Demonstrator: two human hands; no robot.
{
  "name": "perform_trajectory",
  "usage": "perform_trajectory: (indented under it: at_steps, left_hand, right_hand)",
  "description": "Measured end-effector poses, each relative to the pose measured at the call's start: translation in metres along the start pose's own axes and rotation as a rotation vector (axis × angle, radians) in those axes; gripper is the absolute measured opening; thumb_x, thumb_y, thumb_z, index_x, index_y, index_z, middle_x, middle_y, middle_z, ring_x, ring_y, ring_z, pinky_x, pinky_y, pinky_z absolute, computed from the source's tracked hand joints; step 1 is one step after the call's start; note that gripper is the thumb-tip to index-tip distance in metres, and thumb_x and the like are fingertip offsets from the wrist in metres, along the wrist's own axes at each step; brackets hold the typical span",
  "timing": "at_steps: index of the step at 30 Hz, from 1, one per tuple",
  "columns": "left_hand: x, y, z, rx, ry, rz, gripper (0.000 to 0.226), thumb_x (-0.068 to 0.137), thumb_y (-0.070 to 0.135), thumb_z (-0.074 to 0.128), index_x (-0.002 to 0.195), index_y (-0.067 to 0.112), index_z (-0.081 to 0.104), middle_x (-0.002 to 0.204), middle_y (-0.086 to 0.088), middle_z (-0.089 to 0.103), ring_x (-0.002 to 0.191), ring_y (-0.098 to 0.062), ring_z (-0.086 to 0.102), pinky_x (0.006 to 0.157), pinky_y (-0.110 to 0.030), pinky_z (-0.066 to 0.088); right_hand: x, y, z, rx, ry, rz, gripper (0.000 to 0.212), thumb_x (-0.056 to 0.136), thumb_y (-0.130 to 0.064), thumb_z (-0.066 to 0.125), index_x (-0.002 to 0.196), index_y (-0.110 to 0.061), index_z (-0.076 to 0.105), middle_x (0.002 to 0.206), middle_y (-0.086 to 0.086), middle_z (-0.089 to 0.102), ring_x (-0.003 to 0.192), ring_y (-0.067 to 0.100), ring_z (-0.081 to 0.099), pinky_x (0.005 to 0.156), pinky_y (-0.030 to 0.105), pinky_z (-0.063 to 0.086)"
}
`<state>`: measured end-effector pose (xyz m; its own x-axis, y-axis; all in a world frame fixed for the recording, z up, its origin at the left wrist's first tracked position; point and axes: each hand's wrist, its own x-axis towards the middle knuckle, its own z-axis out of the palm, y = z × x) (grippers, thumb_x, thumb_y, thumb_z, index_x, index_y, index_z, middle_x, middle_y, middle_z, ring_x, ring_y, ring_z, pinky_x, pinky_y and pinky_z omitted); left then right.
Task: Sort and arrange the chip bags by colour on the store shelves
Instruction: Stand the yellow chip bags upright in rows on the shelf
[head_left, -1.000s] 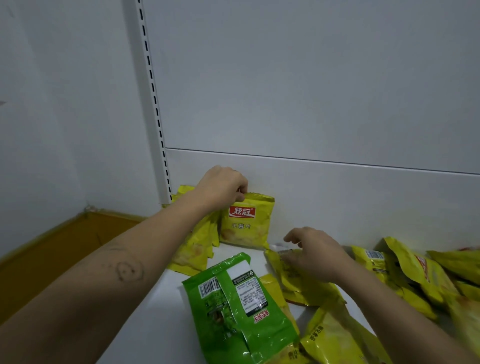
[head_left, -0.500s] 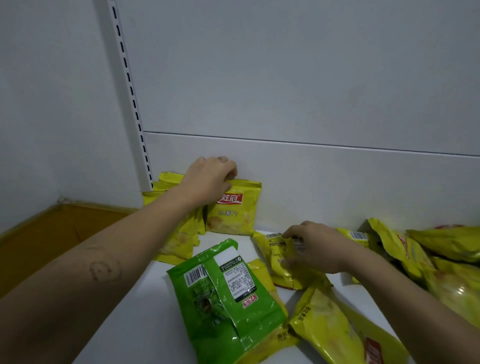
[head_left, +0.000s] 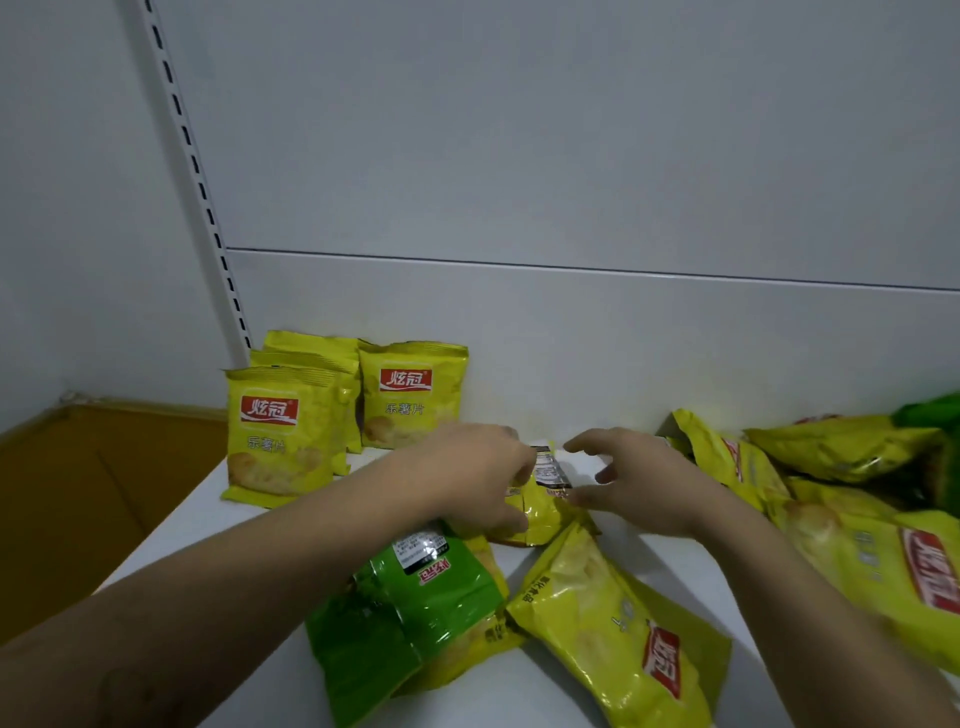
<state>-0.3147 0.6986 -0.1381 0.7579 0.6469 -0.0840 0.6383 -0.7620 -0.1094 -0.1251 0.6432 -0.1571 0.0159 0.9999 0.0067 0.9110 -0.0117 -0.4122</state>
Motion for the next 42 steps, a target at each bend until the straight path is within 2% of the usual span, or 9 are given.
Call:
perform_trajectory:
  at_steps: [6,11,17,20,24,30,33,36,42]
  left_hand:
    - [0.017,0.019,0.021,0.108,-0.026,-0.087,0.078,0.072,0.06,0.07,0.126,0.015,0.037,0.131,-0.01,0.044,0.114,-0.031,0.053,0.08,-0.038,0.046]
    - [0.029,0.029,0.026,0.053,0.146,-0.187,0.041,0.088,0.034,0.056,0.116,0.013,0.035,0.121,-0.01,0.048,0.105,-0.029,0.055,0.071,-0.036,0.038]
    - [0.032,0.019,-0.014,-0.525,0.379,-0.205,0.016,0.091,0.032,0.06,0.104,0.023,0.059,0.102,-0.001,0.054,0.097,-0.018,0.054,0.082,-0.029,0.044]
    - [0.022,0.027,-0.04,-0.922,0.362,-0.128,0.008,0.092,0.027,0.064,0.098,0.022,0.066,0.088,-0.002,0.069,0.075,-0.01,0.065,0.07,-0.028,0.056]
    - [0.016,0.033,-0.05,-1.103,0.471,-0.137,0.018,0.088,0.02,0.067,0.106,0.017,0.063,0.096,-0.005,0.069,0.078,-0.011,0.066,0.066,-0.032,0.058]
    - [0.008,0.024,-0.045,-0.999,0.559,-0.297,0.008,0.091,0.023,0.064,0.087,0.016,0.064,0.088,-0.004,0.069,0.085,-0.018,0.067,0.062,-0.033,0.059]
    - [0.003,0.018,-0.044,-0.819,0.593,-0.346,0.014,0.089,0.019,0.067,0.076,0.021,0.065,0.077,-0.003,0.071,0.073,-0.019,0.067,0.064,-0.037,0.058]
    - [-0.003,0.009,-0.049,-0.629,0.643,-0.401,0.021,0.086,0.018,0.071,0.068,0.025,0.062,0.066,0.003,0.066,0.061,-0.012,0.06,0.064,-0.028,0.051]
    - [-0.034,-0.008,-0.068,-0.367,0.532,-0.268,0.005,0.087,0.015,0.068,0.083,0.013,0.067,0.062,0.011,0.055,0.055,0.001,0.046,0.053,-0.014,0.03]
  right_hand:
    - [-0.007,0.018,0.014,0.153,0.06,-0.025,0.046,0.09,-0.03,0.064,0.134,-0.029,0.05,0.134,-0.005,0.053,0.108,0.012,0.059,0.089,0.024,0.042]
    - [-0.015,0.023,0.012,0.661,0.121,-0.165,0.042,0.09,-0.006,0.062,0.118,-0.036,0.055,0.128,-0.01,0.056,0.105,0.001,0.062,0.091,0.031,0.053]
    - [-0.023,0.039,0.011,0.651,0.43,-0.192,0.058,0.086,-0.01,0.067,0.134,-0.034,0.047,0.131,-0.014,0.048,0.118,-0.004,0.048,0.097,0.022,0.046]
    - [-0.023,0.039,0.008,0.645,0.464,-0.167,0.069,0.081,-0.025,0.076,0.141,-0.032,0.043,0.133,-0.015,0.046,0.12,-0.001,0.046,0.099,0.023,0.041]
    - [-0.027,0.036,0.002,0.821,0.474,-0.186,0.03,0.083,-0.021,0.074,0.109,-0.031,0.063,0.096,-0.013,0.071,0.086,0.0,0.067,0.075,0.028,0.055]
    - [-0.033,0.031,-0.001,0.919,0.422,-0.191,0.024,0.084,-0.021,0.074,0.106,-0.026,0.066,0.092,-0.011,0.073,0.085,0.002,0.069,0.071,0.023,0.055]
    - [-0.032,0.027,0.002,0.895,0.417,-0.191,0.025,0.082,-0.021,0.075,0.105,-0.025,0.066,0.091,-0.012,0.073,0.083,0.001,0.068,0.071,0.024,0.056]
    - [-0.031,0.023,0.004,0.878,0.412,-0.191,0.025,0.081,-0.021,0.076,0.103,-0.025,0.066,0.089,-0.011,0.073,0.082,0.0,0.067,0.071,0.024,0.056]
    - [-0.035,0.013,0.007,0.881,0.31,-0.23,0.025,0.079,-0.021,0.076,0.101,-0.026,0.067,0.092,-0.008,0.074,0.086,0.008,0.07,0.078,0.035,0.058]
